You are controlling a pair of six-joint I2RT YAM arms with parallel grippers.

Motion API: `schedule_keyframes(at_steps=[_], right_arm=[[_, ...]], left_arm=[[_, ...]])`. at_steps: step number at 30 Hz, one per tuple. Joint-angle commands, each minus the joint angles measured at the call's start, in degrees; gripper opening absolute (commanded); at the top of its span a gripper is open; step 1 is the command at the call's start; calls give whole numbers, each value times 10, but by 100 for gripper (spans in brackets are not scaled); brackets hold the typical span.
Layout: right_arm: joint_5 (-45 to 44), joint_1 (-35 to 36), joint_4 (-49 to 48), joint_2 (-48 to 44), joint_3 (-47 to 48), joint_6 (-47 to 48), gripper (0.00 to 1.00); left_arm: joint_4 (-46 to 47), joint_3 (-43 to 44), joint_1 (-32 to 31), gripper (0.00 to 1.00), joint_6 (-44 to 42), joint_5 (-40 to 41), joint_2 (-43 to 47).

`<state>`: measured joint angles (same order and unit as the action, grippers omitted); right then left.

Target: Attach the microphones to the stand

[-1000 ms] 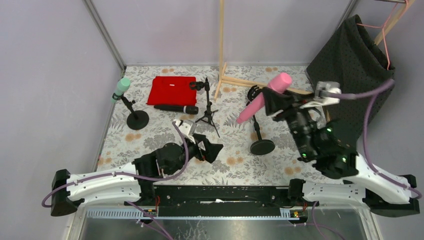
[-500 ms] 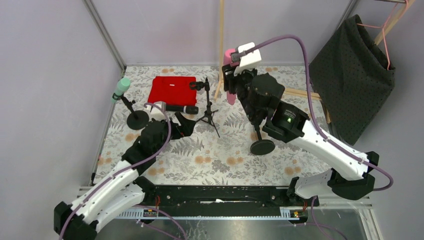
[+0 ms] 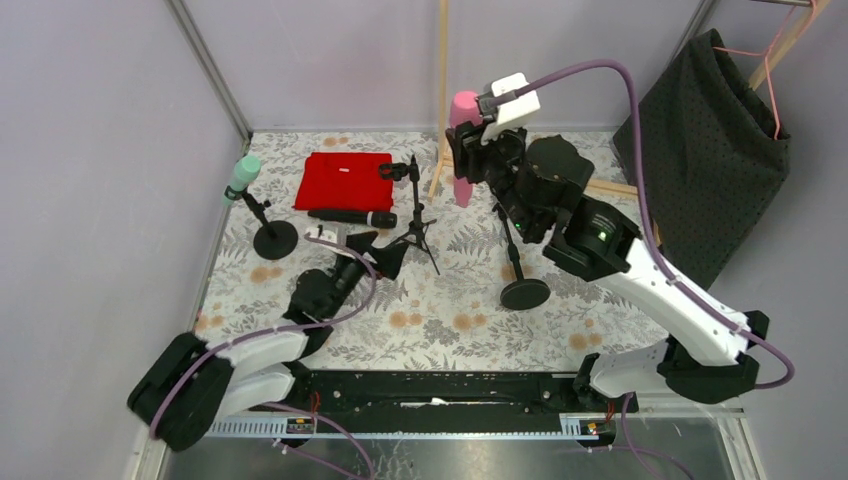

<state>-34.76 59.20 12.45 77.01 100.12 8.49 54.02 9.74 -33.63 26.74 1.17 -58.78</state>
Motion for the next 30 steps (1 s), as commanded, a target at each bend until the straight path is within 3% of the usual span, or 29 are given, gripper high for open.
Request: schedule_keyframes(at_steps=[1,5,16,26,30], right_arm=[[24,-3,-14,-68,-46,-8,0],[26,-3,-9,-108,-80,-20,0],[63,-3,34,-167,-99,-46,0],[68,-3,45,-188,-103,-40,0],[65,-3,49,-196,-108,-36,0]], left_arm=[[353,2,-38,99,-164,3,-88],[379,47,-48,99,-203,-28,-155],[381,132,-48,97,-262,-8,-267],[381,205,-38,79,-227,-41,-346],[380,224,-37,64,-221,-56,-363]])
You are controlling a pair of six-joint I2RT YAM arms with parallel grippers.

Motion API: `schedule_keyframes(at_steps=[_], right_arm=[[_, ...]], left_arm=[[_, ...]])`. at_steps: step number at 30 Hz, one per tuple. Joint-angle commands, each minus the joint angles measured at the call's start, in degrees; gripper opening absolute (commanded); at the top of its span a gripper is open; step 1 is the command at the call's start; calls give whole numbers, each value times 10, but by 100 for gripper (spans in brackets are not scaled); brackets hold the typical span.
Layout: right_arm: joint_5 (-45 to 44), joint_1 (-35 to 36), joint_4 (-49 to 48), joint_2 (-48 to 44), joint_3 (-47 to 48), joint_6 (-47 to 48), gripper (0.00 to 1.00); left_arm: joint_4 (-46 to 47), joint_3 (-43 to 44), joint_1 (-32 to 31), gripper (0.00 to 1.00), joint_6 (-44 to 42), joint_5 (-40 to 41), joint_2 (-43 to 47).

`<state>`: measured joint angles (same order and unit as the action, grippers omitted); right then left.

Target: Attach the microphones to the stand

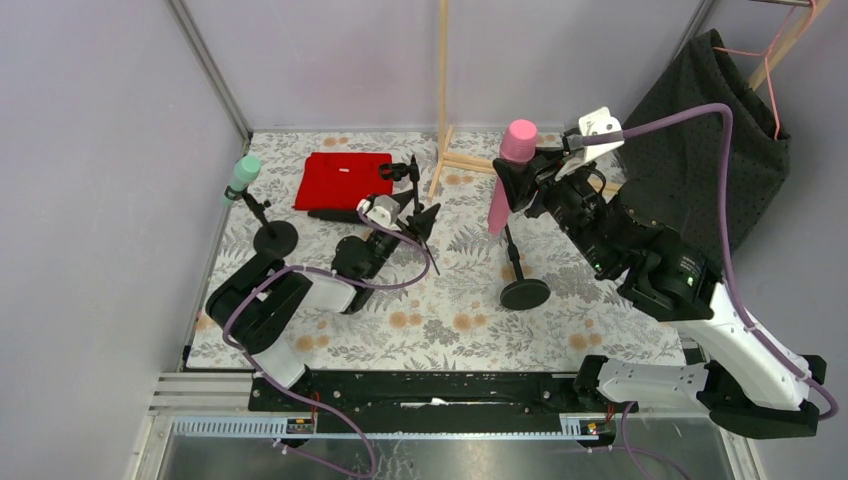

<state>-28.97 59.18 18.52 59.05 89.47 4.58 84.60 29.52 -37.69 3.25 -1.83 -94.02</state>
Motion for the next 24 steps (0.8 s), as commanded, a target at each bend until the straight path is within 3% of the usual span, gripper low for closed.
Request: schedule_keyframes(at_steps=[1,2,4,5,10,14,20,24], right_arm=[[6,-3,-11,-18,-3,5,0],[5,-3,-10,-19,-3,6,0],[3,-3,-8,-22,-4,10,0],[3,-3,-8,-22,-4,11,0],[3,-3,-3,-27,-6,12,0],[1,-3,-1,-32,-10,15,0],[7,-3,-1,-43,-6,11,0],[44,-3,3,-52,2,9,0]], left_arm=[[74,28,4,61,16,-29,-12],[74,29,4,57,18,-31,-14],[74,31,3,38,26,-24,-17],[74,31,3,35,31,-20,-18],[74,38,3,33,38,-38,-28],[73,44,3,22,36,-64,-32],[72,30,3,0,35,-174,-8],[73,6,2,0,60,-265,23]])
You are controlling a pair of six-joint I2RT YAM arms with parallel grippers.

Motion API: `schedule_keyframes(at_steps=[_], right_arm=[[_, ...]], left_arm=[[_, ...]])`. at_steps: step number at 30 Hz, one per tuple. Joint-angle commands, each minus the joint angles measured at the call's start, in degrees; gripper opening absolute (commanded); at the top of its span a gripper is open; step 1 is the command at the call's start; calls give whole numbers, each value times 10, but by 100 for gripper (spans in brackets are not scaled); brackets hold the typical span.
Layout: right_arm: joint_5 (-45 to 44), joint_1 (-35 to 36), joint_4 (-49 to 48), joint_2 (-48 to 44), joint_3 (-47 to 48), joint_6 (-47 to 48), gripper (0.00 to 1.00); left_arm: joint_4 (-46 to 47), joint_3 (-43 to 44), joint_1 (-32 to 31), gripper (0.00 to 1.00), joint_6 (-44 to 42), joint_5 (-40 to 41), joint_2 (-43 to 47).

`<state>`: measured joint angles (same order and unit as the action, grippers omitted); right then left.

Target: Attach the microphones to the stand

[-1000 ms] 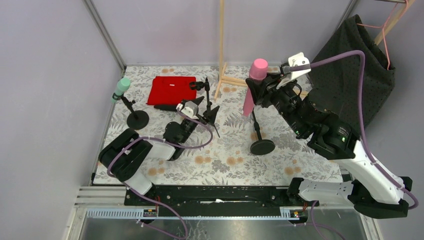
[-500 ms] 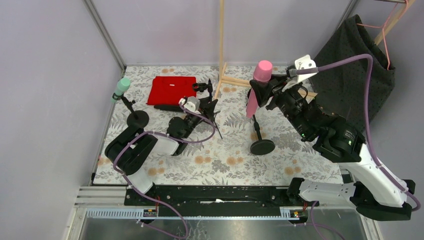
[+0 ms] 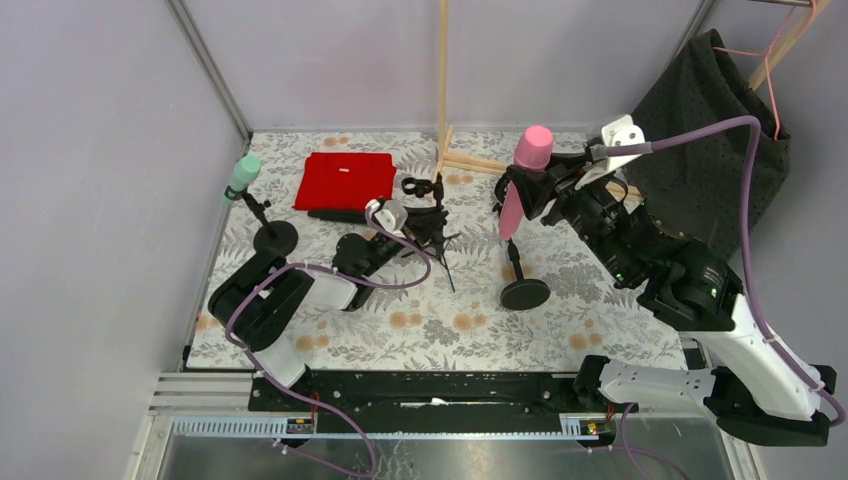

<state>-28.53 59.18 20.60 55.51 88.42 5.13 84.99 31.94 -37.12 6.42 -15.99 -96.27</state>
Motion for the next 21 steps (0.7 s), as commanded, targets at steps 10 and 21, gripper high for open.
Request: schedule_keyframes(at_steps=[10,21], right_arm=[[297,-3,-6,30,63,-22,0],[354,-3,-144,99,51,-33,0]], left_arm=[[68,-112,-41,0,127,-249,123],[68,-159,-77,0,114,-241,116]])
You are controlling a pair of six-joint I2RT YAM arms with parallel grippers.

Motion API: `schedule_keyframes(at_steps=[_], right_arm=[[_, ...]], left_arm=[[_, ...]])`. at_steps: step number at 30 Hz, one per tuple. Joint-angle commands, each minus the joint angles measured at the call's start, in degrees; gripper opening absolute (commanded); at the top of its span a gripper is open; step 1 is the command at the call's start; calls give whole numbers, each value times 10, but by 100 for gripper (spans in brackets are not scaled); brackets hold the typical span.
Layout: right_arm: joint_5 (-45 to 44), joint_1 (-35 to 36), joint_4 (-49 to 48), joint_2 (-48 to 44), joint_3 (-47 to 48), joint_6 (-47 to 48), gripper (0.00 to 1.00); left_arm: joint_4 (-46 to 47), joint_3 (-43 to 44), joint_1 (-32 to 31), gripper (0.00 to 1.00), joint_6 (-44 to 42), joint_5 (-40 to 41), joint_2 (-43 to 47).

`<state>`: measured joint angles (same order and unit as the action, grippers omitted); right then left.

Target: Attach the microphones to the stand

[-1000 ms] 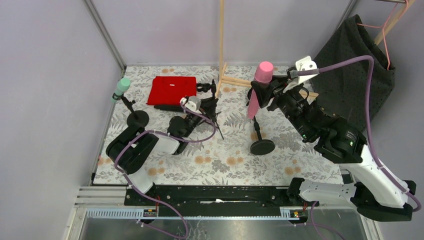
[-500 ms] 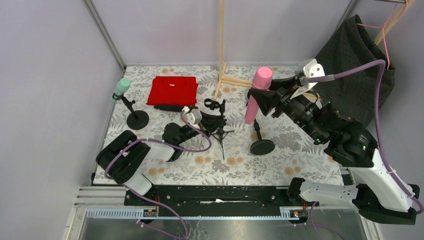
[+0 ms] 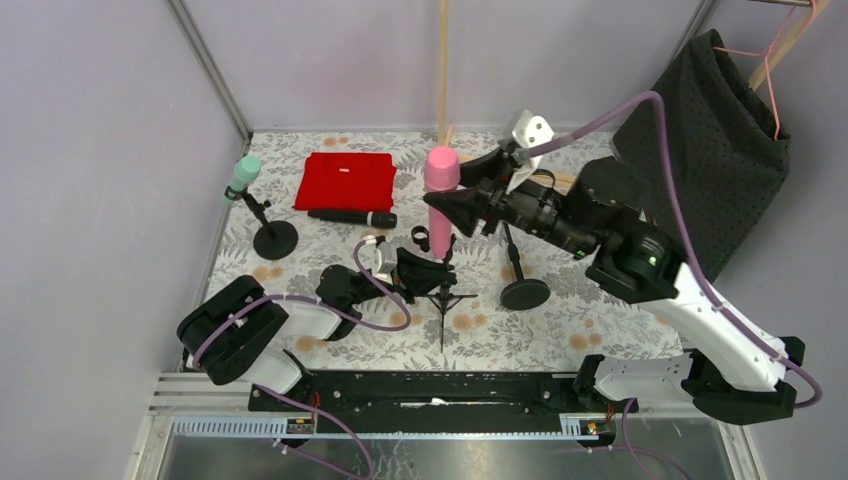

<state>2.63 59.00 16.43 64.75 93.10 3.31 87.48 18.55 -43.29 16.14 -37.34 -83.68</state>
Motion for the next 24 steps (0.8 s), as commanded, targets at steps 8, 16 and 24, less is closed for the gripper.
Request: schedule_keyframes(at_steps=[8,16,24], right_arm=[[5,-1,-115,55,26,-5,0],[-19,-1,-134,68,14,25,0],[-57,-1,-182,68,1,38,0]], left_arm=[[43,-32,-20,0,11,-19,-13],[43,-29,-21,0,13,-35,-19],[43,-30,-21,0,13,-39,-25]])
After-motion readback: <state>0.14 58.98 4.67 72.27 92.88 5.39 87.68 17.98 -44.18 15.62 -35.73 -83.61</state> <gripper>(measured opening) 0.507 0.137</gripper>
